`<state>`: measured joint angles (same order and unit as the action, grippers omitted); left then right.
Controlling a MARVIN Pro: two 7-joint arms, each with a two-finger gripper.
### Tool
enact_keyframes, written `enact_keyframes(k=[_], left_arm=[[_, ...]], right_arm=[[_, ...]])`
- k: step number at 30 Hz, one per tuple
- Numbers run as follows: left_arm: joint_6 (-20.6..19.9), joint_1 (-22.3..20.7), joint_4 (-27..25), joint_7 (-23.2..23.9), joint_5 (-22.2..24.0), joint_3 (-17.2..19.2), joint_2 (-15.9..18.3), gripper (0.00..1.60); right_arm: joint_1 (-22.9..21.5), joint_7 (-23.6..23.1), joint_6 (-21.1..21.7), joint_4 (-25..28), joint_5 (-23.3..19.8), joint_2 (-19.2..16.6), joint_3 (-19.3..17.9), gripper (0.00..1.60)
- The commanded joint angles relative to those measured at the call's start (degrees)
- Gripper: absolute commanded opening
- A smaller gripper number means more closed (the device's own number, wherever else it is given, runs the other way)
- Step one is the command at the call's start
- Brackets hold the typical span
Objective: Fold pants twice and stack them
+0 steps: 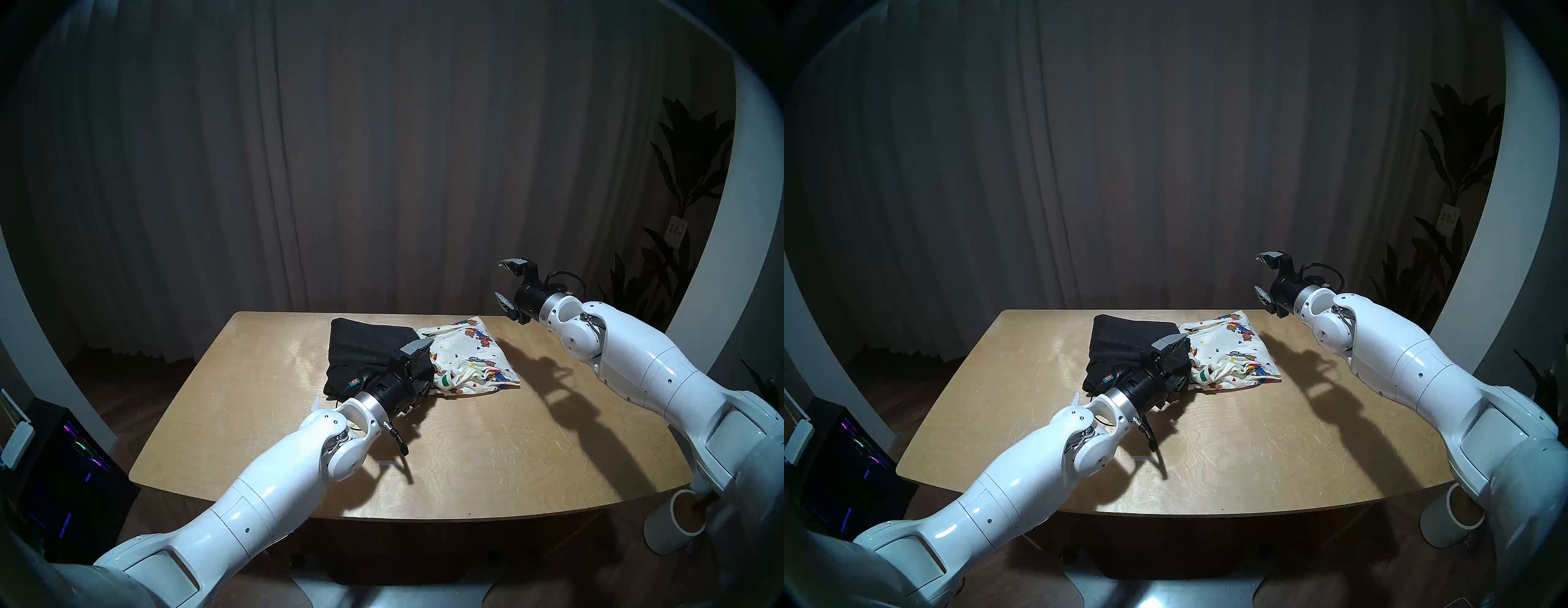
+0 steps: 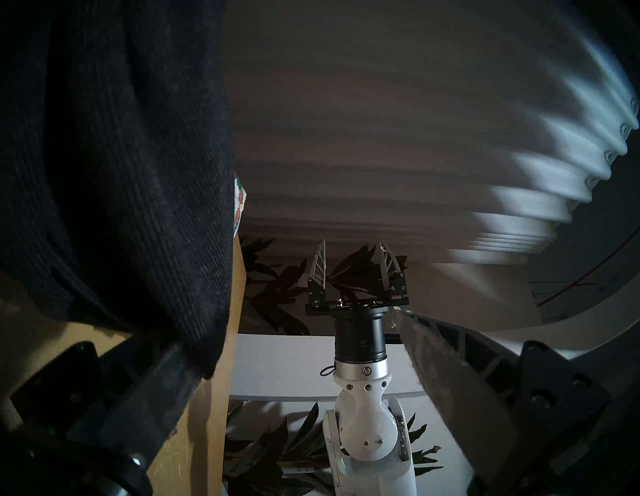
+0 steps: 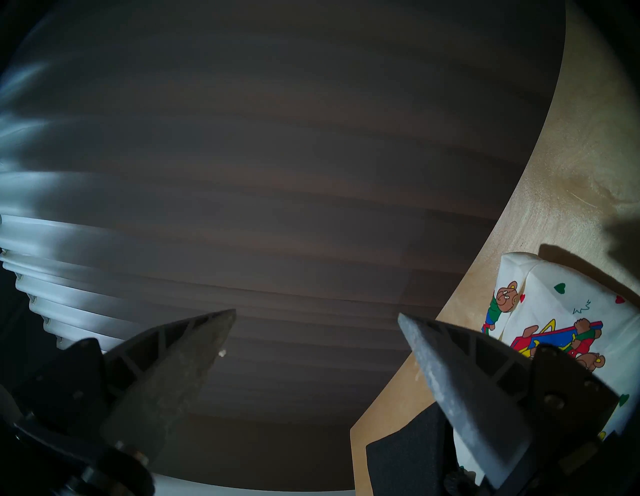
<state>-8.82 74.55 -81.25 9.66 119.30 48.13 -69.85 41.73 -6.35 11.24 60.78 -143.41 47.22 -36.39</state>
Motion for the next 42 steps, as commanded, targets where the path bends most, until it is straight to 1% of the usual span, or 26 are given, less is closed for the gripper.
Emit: enact_keyframes(k=[1,2,4,5,7,8,12,18,21,25,28,32,34,35,36,37,38,40,42], left_arm=[[6.42,0.36,-4.9,-6.61,-1.03,0.25,-0.46,1.6],[7.36,0.58,-4.59,-7.81,-0.68,0.93,-1.45,1.6],[9.77,0.27,-5.42,-10.71,-1.68,0.53,-1.61,1.6],[10.48,0.63,-5.39,-11.59,-1.79,1.09,-2.38,1.6],[13.36,0.61,-6.56,-14.98,-2.74,0.8,-2.72,1.6],[13.35,0.83,-6.72,-15.16,-3.19,1.05,-2.97,1.6],[18.47,1.4,-9.9,-19.68,-4.43,0.54,-3.08,1.6],[23.49,2.85,-14.5,-23.85,-5.74,-0.24,-3.52,1.6],[25.61,4.16,-16.88,-24.93,-6.16,-0.59,-3.72,1.6],[28.91,5.97,-19.85,-27.46,-7.17,-1.24,-3.21,1.6],[31.17,7.36,-22.42,-28.44,-8.01,-1.18,-1.99,1.6],[32.9,8.28,-25.0,-27.63,-9.29,-0.54,-0.39,1.6],[33.48,8.6,-26.71,-27.99,-10.41,-0.52,1.0,1.6],[33.72,9.86,-27.69,-26.62,-9.48,0.45,1.3,1.6],[33.71,10.22,-27.9,-26.4,-9.53,0.64,1.87,1.6],[33.76,11.1,-29.78,-27.31,-9.67,0.72,3.38,1.6],[33.19,11.63,-28.83,-25.82,-8.83,1.26,3.33,1.6],[31.72,13.6,-31.3,-26.64,-7.39,1.87,6.05,1.6],[30.71,15.03,-31.8,-26.41,-6.39,2.25,7.36,1.6]], right_arm=[[-2.26,-0.69,1.83,-0.11,-0.2,0.76,-0.8,1.6],[-2.21,-0.73,1.95,-0.13,-0.2,0.72,-0.82,1.6],[-2.17,-0.85,2.41,-0.33,-0.25,0.71,-0.85,1.6],[-2.11,-0.88,2.55,-0.37,-0.31,0.68,-0.88,1.6],[-2.03,-0.95,2.88,-0.48,-0.45,0.63,-0.96,1.6],[-2.0,-0.97,3.02,-0.51,-0.52,0.6,-0.99,1.6],[-2.02,-1.0,3.58,-0.67,-0.67,0.56,-1.04,1.6],[-2.06,-0.92,4.54,-0.89,-0.76,0.41,-0.93,1.6],[-2.01,-0.98,5.14,-0.77,-0.66,0.14,-0.84,1.6],[-1.71,-1.31,5.13,-0.06,-0.21,-0.16,-0.69,1.6],[-1.3,-1.34,4.21,1.42,-0.06,-0.53,-0.69,1.6],[-0.55,-0.33,3.31,3.74,-0.37,-1.14,-0.7,1.6],[0.06,0.16,3.22,5.1,-0.27,-1.8,-0.38,1.6],[0.51,1.05,3.19,5.91,-0.7,-2.26,-0.27,1.6],[0.96,1.47,3.12,6.57,-1.0,-2.67,-0.23,1.6],[1.51,2.13,2.82,7.54,-1.41,-3.3,-0.23,1.6],[2.17,2.79,2.88,8.36,-1.82,-4.04,-0.14,1.6],[3.86,4.5,3.23,10.3,-3.71,-5.81,-0.32,1.6],[5.32,5.79,2.79,11.76,-4.69,-7.53,-0.34,1.6]])
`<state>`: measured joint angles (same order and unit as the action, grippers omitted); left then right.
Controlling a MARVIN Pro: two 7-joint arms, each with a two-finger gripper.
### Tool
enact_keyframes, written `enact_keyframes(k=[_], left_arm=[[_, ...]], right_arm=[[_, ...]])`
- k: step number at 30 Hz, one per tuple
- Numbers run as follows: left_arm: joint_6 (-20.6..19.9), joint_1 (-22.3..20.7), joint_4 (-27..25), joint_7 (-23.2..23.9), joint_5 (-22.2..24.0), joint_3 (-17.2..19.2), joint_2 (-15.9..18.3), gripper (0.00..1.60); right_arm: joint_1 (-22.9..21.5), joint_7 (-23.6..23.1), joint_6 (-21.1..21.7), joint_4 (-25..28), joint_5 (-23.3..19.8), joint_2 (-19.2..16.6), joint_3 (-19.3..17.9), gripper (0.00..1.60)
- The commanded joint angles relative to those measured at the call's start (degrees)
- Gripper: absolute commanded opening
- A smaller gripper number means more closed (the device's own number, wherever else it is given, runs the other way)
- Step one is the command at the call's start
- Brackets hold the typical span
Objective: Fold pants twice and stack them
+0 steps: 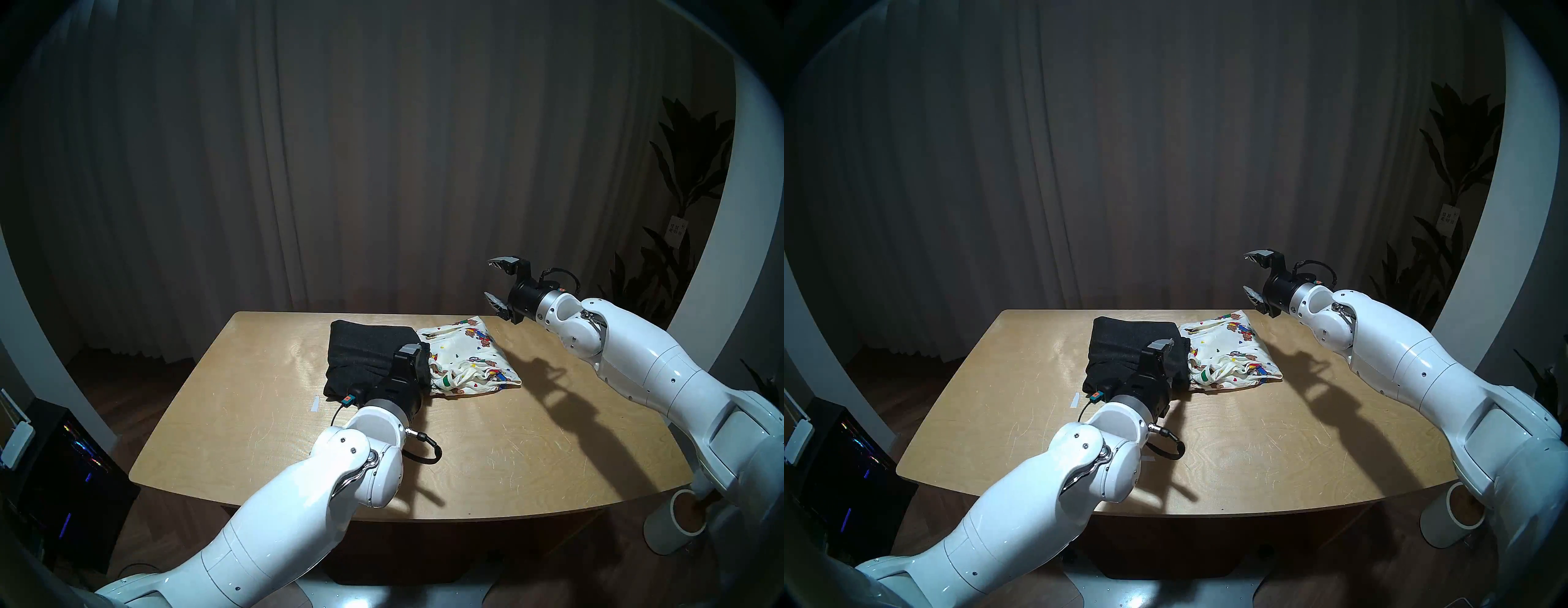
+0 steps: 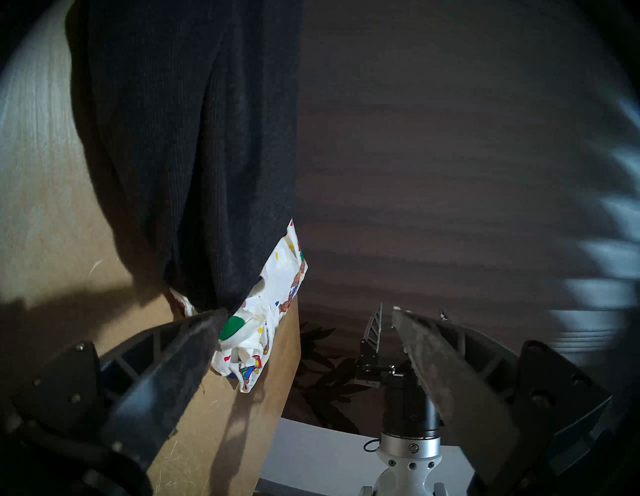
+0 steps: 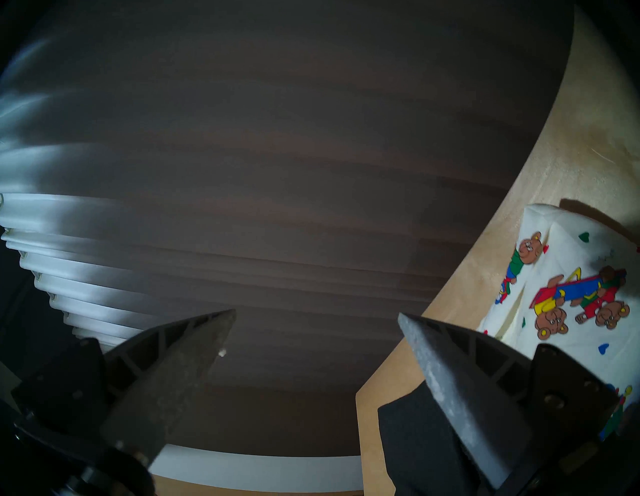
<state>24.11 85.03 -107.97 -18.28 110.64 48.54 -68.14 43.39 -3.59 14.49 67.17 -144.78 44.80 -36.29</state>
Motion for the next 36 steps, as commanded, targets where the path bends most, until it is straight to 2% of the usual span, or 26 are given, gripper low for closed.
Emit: enact_keyframes(k=[1,6,8,10,11,17,18,19,22,27,30,36], left_arm=[[-3.24,4.98,-5.06,1.82,3.06,1.96,6.21,1.6],[-6.15,5.61,-5.38,2.77,4.63,2.29,8.18,1.6],[-7.21,5.33,-5.17,3.12,4.86,2.13,8.34,1.6],[-8.07,4.85,-4.67,3.38,5.21,2.14,8.11,1.6],[-8.34,4.39,-4.26,3.51,5.1,1.98,7.78,1.6],[-9.87,2.16,-0.52,4.46,6.34,1.55,4.76,1.6],[-10.18,1.89,0.18,4.57,6.34,1.43,4.6,1.6],[-10.54,1.43,1.45,4.63,6.32,1.26,4.33,1.6],[-11.99,0.41,4.05,5.77,6.37,0.97,3.76,1.6],[-14.34,-1.5,8.78,8.45,6.31,0.18,1.86,1.6],[-15.23,-2.54,13.06,11.99,5.84,-0.59,-0.36,1.6],[-13.79,-3.77,15.11,15.07,3.77,-2.24,-3.78,1.6]], right_arm=[[4.43,3.44,-0.46,5.97,-4.13,-6.0,-0.61,1.6],[7.74,5.03,-0.76,8.97,-6.69,-9.45,-3.35,1.6],[8.74,5.17,-0.46,9.27,-7.42,-10.21,-4.72,1.6],[10.2,5.36,-0.33,10.69,-8.2,-12.52,-5.57,1.6],[10.92,5.74,-0.28,9.73,-8.14,-11.93,-6.73,1.6],[15.3,7.27,0.16,10.64,-9.18,-16.76,-8.41,1.6],[15.81,7.48,0.14,9.76,-8.7,-16.14,-8.89,1.6],[16.82,7.48,0.24,10.58,-9.04,-17.77,-8.53,1.6],[19.08,7.57,0.93,10.86,-9.67,-19.08,-9.17,1.6],[22.49,5.81,2.46,13.57,-10.81,-22.32,-8.96,1.6],[24.5,2.96,2.85,16.02,-11.77,-24.41,-8.42,1.6],[25.41,0.7,1.81,16.54,-11.26,-24.11,-8.14,1.6]])
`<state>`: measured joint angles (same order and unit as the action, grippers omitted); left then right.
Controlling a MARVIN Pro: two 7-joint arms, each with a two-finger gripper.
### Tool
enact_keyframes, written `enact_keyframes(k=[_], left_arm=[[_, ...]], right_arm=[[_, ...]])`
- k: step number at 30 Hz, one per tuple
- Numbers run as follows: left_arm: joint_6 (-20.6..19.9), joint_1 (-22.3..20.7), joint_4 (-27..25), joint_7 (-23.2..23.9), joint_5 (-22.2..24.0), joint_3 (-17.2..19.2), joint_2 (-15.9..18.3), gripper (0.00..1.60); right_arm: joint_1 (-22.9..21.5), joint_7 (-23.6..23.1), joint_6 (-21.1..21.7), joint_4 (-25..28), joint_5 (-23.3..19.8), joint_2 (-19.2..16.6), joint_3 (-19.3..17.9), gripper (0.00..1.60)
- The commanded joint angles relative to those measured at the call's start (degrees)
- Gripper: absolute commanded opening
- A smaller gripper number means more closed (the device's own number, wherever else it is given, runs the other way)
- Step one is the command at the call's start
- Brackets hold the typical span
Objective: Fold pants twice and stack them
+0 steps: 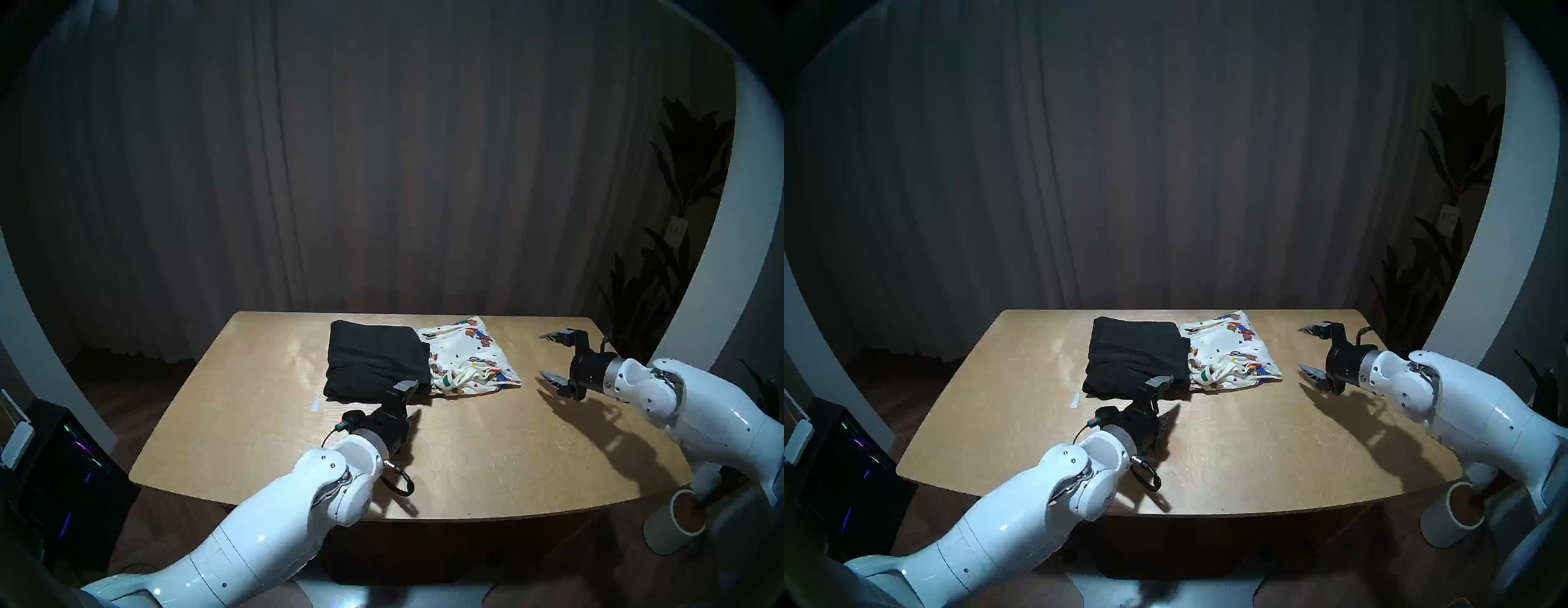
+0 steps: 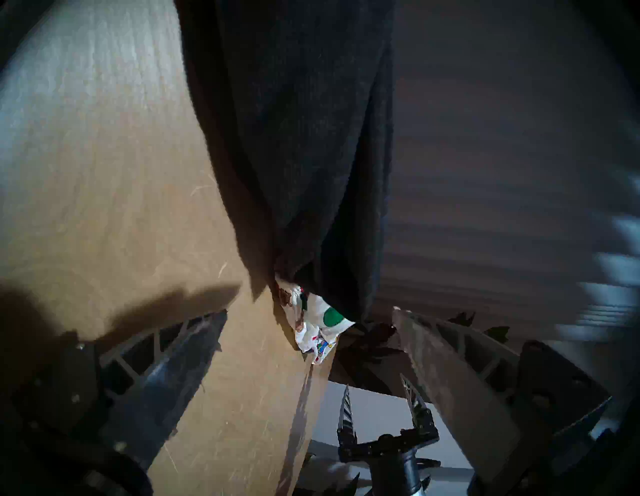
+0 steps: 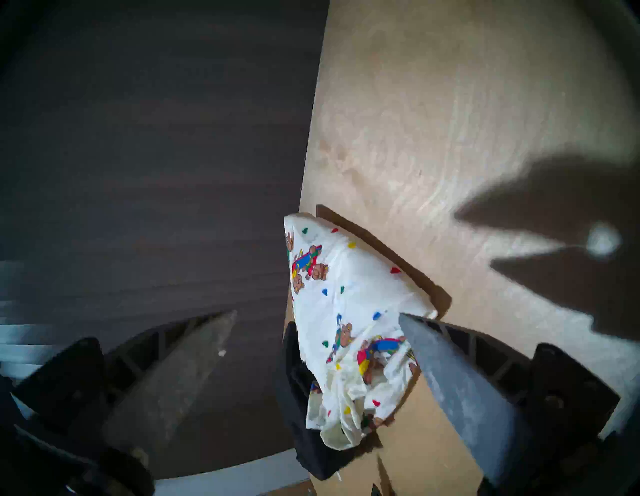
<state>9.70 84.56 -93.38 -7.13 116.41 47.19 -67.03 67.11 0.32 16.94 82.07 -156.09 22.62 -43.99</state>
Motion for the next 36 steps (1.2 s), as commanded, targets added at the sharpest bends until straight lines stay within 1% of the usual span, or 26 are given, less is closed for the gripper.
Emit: enact_keyframes(k=[1,3,9,16,19,24,29,36], left_arm=[[0.71,-3.46,0.58,4.17,-2.21,-1.2,-5.4,1.6],[0.46,-3.7,0.5,4.63,-2.21,-1.74,-6.31,1.6],[2.08,-3.99,1.39,6.45,-3.77,-2.88,-8.33,1.6],[4.8,-3.91,2.2,7.62,-5.21,-3.64,-9.9,1.6],[5.54,-4.12,2.59,7.23,-5.3,-3.94,-10.67,1.6],[8.0,-3.94,2.76,4.6,-3.83,-3.46,-12.94,1.6],[8.55,-4.7,3.86,3.85,-4.29,-3.92,-13.83,1.6],[8.65,-5.11,4.02,2.9,-4.71,-4.2,-13.89,1.6]], right_arm=[[1.72,-3.48,-0.76,1.49,0.16,-1.76,-0.41,1.6],[1.55,-3.73,-1.16,0.69,0.5,-1.06,-0.35,1.6],[0.79,-4.75,-2.03,-1.75,1.87,1.23,-0.21,1.6],[-0.17,-5.7,-0.76,-3.53,3.54,2.97,-0.17,1.6],[-0.46,-5.86,-0.46,-4.02,4.02,3.45,-0.19,1.6],[-1.02,-5.85,-0.04,-4.77,4.37,4.14,-0.43,1.6],[-1.28,-5.87,0.35,-5.32,4.61,4.64,-0.53,1.6],[-1.42,-5.75,0.58,-5.6,4.7,5.13,-0.63,1.6]])
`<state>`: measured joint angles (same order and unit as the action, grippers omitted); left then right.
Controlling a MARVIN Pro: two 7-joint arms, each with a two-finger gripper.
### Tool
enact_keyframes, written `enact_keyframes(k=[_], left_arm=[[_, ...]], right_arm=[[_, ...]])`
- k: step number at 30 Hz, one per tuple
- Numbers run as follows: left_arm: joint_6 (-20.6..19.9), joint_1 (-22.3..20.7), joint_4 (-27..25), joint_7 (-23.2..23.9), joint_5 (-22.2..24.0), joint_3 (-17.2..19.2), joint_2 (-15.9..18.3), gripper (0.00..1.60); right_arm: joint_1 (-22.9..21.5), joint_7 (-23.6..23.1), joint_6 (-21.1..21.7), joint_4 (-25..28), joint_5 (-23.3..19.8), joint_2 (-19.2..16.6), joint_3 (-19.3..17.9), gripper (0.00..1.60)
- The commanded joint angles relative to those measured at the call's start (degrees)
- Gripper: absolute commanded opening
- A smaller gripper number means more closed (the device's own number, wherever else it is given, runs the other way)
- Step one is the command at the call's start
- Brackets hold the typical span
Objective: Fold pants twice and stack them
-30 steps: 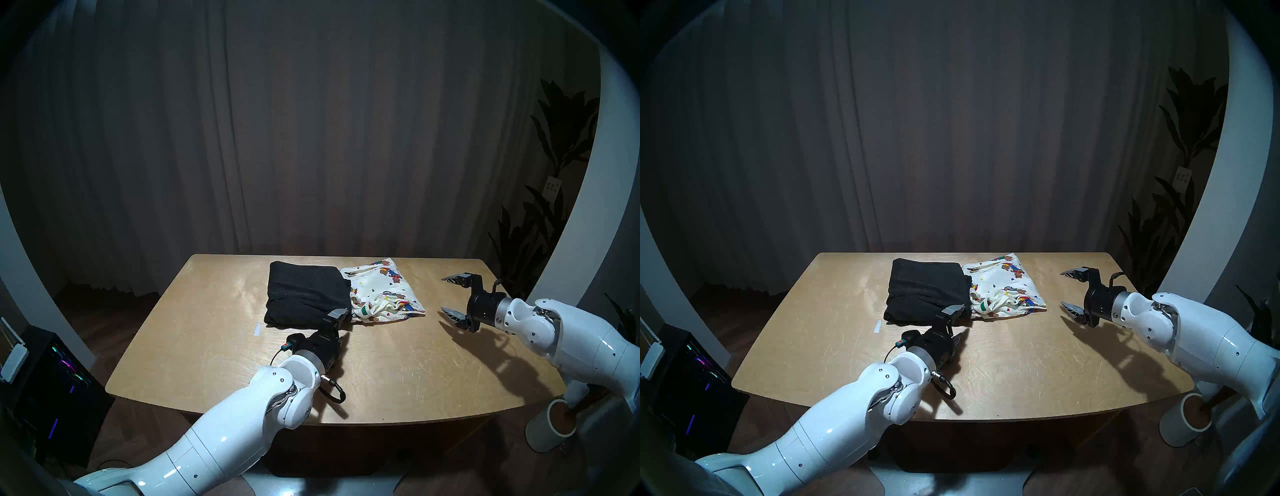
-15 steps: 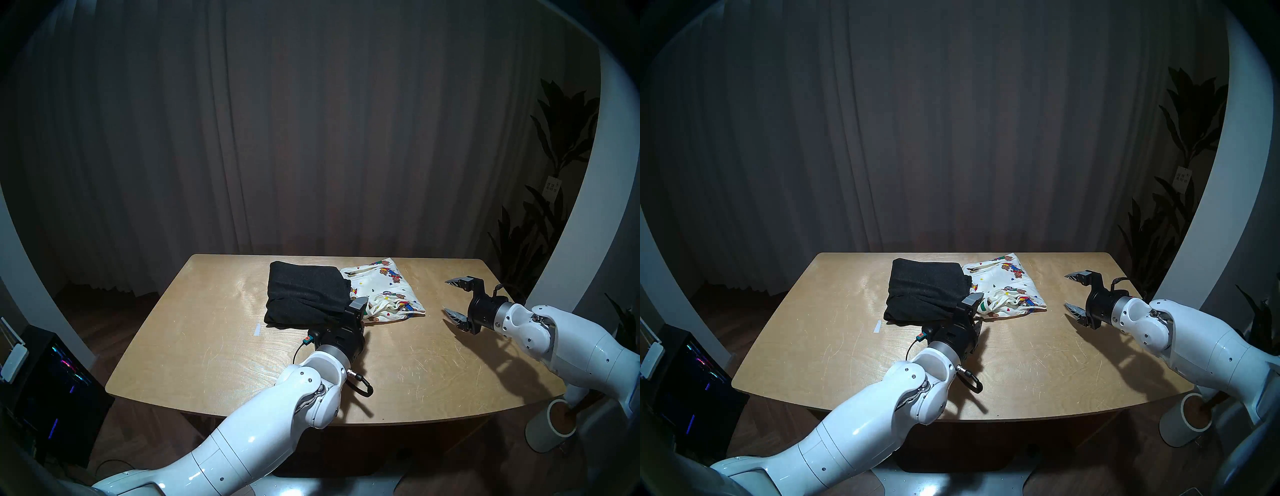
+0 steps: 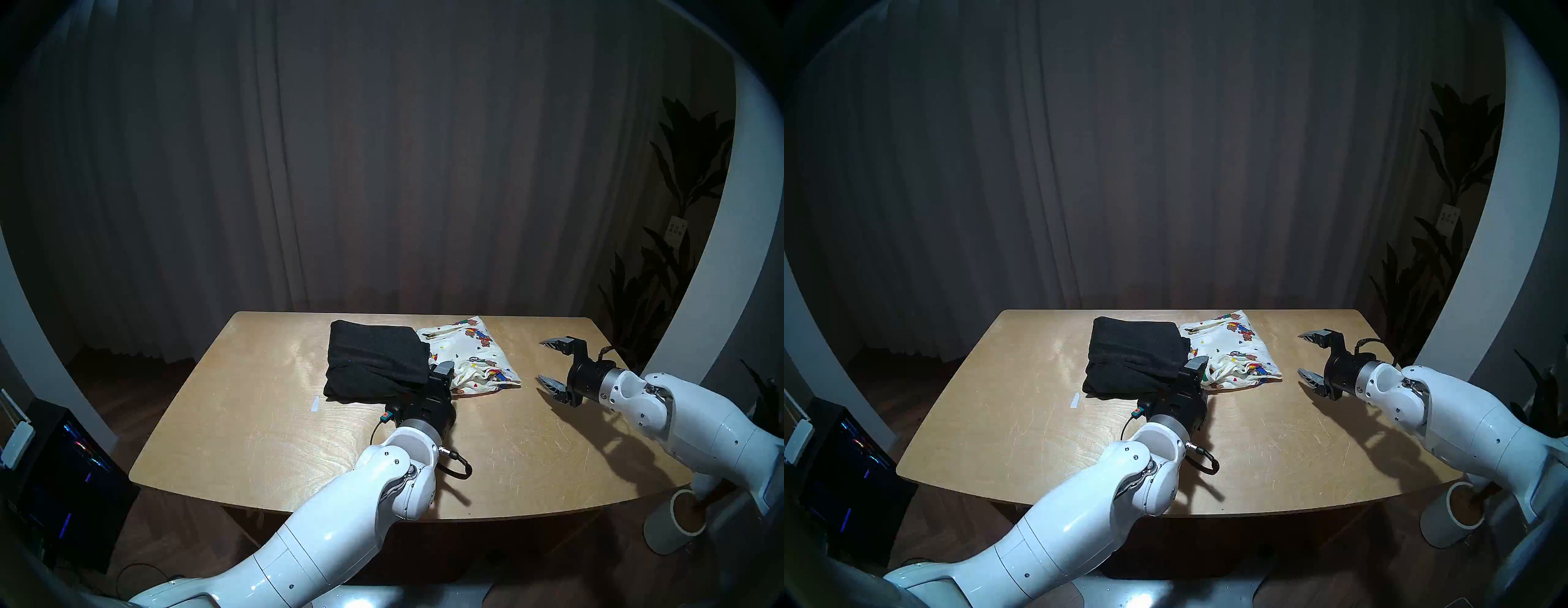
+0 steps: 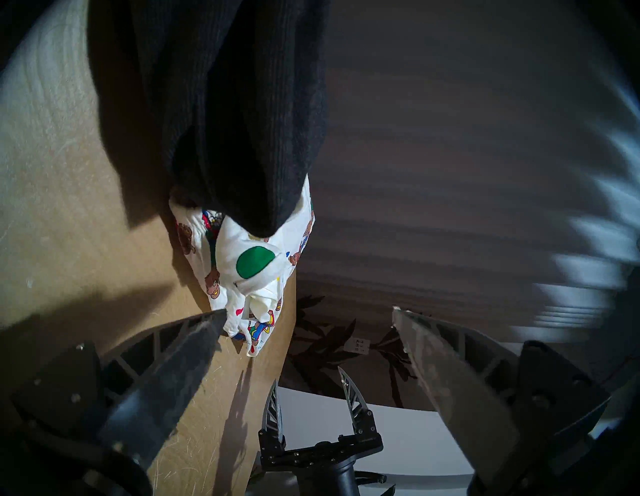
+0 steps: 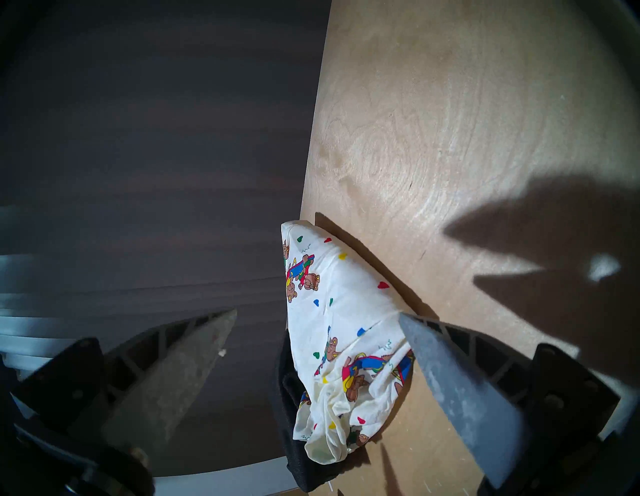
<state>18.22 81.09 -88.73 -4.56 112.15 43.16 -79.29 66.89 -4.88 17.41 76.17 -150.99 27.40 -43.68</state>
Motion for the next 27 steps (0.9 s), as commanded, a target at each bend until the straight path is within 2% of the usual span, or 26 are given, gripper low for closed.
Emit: enact_keyframes(k=[1,27], left_arm=[[0.13,-1.64,-0.6,0.33,-0.44,-0.15,-1.66,1.6],[0.71,-2.34,0.91,0.15,-0.91,-0.06,-3.48,1.6]], right_arm=[[-1.22,-0.53,0.1,0.23,-0.33,0.44,-0.93,1.6],[-1.54,-0.66,0.6,-0.38,-0.73,0.99,-0.92,1.6]])
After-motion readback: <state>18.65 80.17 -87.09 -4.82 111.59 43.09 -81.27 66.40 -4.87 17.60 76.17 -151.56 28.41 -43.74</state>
